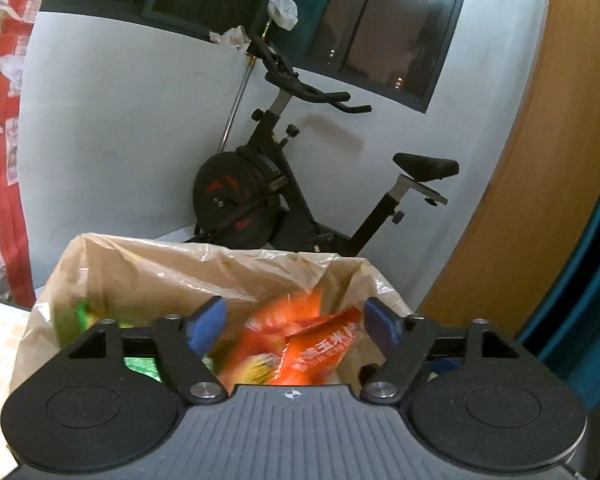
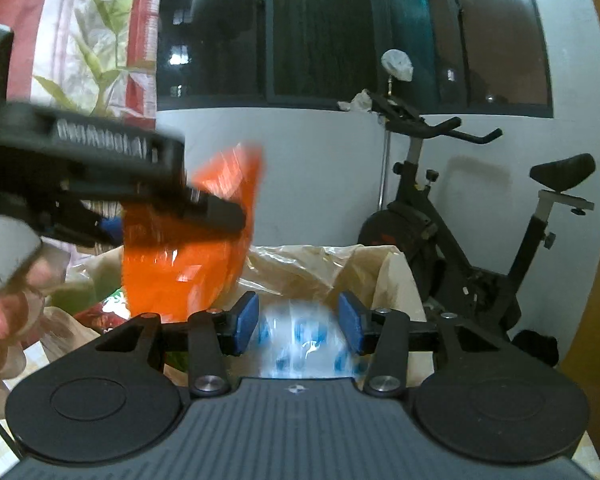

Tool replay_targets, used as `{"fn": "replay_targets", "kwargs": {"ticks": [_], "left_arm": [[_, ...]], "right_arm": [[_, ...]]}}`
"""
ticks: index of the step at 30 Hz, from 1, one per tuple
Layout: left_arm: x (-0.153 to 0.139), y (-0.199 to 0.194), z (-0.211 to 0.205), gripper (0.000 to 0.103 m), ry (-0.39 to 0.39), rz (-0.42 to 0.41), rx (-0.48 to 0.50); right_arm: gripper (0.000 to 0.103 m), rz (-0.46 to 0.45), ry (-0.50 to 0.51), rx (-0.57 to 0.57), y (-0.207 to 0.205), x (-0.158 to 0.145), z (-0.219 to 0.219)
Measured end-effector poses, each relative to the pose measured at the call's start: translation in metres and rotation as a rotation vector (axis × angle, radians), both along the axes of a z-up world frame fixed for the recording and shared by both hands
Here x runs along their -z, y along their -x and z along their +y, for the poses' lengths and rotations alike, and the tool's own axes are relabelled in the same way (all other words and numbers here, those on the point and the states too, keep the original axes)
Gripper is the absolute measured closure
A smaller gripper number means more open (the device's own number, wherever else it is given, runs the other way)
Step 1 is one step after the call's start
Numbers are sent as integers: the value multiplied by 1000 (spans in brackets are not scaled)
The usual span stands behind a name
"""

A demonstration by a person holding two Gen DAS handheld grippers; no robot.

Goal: Organize snacks
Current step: 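Carry both packets over the box and open both tools to drop them, then return both tools to the remaining snacks on the table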

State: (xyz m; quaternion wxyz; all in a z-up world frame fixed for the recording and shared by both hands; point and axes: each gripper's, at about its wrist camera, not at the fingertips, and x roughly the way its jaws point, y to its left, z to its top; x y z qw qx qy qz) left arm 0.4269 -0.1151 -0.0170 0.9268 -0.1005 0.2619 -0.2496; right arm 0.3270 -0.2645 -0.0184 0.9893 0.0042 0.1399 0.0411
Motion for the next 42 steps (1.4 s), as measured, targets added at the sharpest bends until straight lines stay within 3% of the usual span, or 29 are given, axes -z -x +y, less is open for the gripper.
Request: {"fn": "replay_targets", "kwargs": {"ticks": [1,4,16,21,26,32,40,42], "left_arm": [[1,0,4,21,12,9,-10],[0,3,18,21,36,26,-20],[-15,78,86,22,-19,-19,-104],[-3,113,113,22,-90,-41,-122],[27,124,131,23,-140,15,-154],[64,139,147,26,-151,102,-195],[87,144,155,28,-163,169,-207],[91,145,155,28,-164,180,-212]], "right_arm": [[45,3,1,3,1,1,-1],[44,6,-12,10,6,2,-2],[42,-43,-157,38,62,-2,7],[36,-72,-90,41,93,8,19],[36,-40,-53,33,111,25,28],[36,74,-14,3,112,58,42],[38,353,25,-76,89,118,56],[43,404,63,-92,84,130,60]]}}
